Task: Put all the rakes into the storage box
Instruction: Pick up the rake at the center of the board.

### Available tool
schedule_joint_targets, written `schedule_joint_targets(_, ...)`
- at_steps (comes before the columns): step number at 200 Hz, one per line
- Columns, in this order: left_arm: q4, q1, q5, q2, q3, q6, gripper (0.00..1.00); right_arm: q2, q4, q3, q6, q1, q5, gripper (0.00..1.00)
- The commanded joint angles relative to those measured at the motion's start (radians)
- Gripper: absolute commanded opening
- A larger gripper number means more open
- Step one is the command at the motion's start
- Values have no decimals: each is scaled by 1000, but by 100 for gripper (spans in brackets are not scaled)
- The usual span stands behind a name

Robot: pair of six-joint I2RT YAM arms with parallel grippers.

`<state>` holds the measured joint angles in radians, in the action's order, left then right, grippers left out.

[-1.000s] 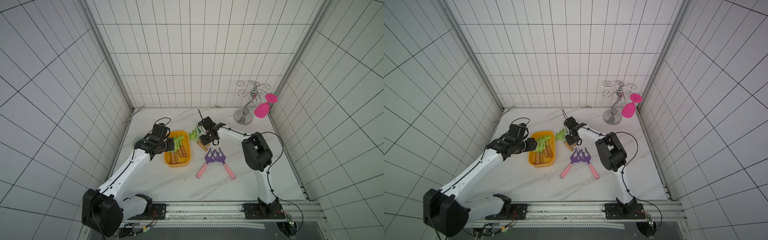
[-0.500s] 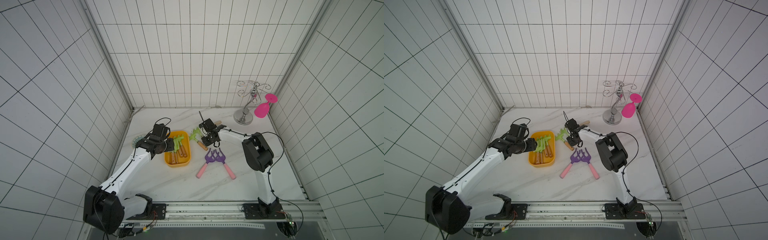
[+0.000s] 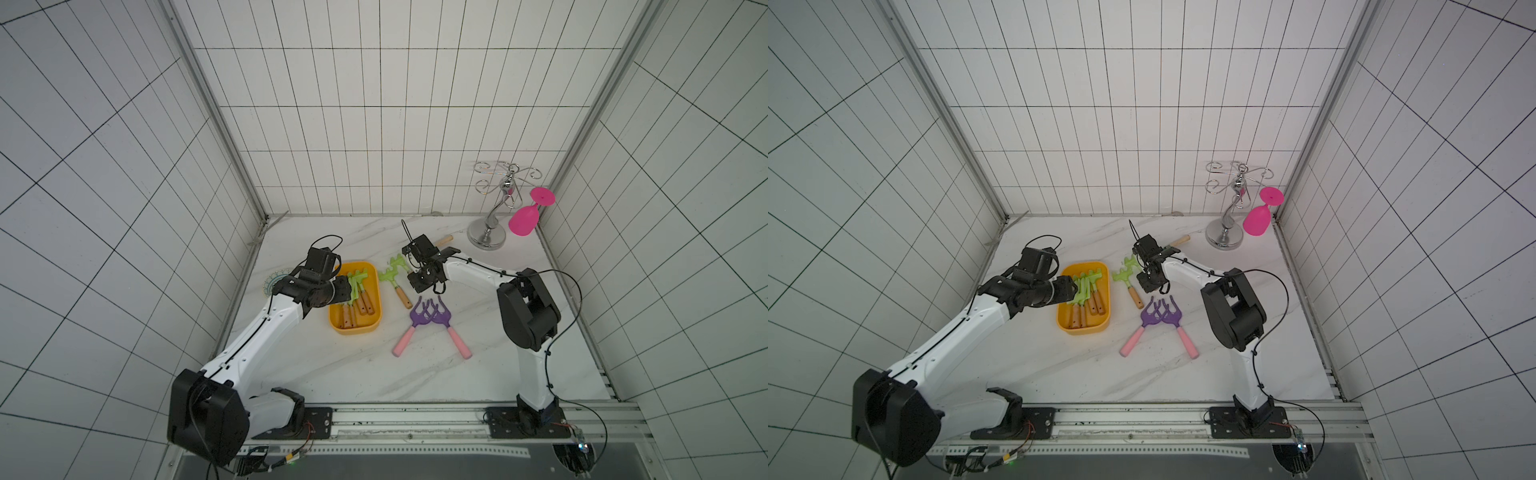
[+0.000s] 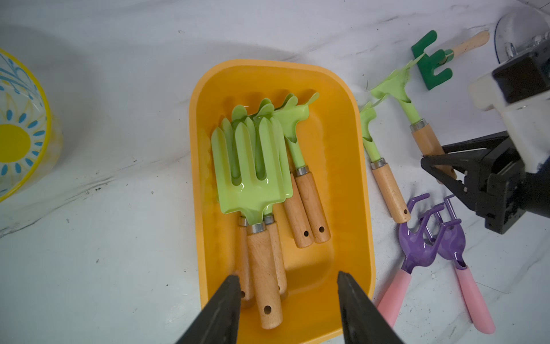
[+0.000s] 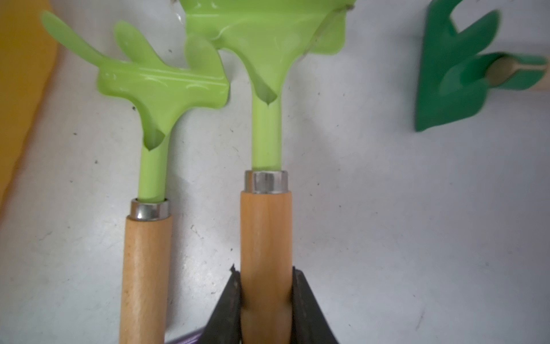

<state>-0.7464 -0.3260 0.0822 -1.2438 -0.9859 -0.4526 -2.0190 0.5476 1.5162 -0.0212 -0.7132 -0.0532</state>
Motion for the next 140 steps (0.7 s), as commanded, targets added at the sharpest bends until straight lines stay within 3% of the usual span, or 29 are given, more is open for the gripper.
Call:
schedule_joint_targets(1, 64, -2, 73, -15, -19, -35, 54, 63, -1, -6, 21, 11, -30, 16)
schedule_joint_targets(50, 133, -83, 126, -82, -92, -101, 56, 127, 16, 8, 34, 14, -26, 13)
schedule_joint_targets(90, 360, -121, 264, -150, -72, -225, 58, 313, 6, -56, 103, -14, 71, 11)
schedule_joint_targets(140, 644, -161, 285, -160, -25, -315, 61, 440, 47, -96, 129, -47, 182, 11)
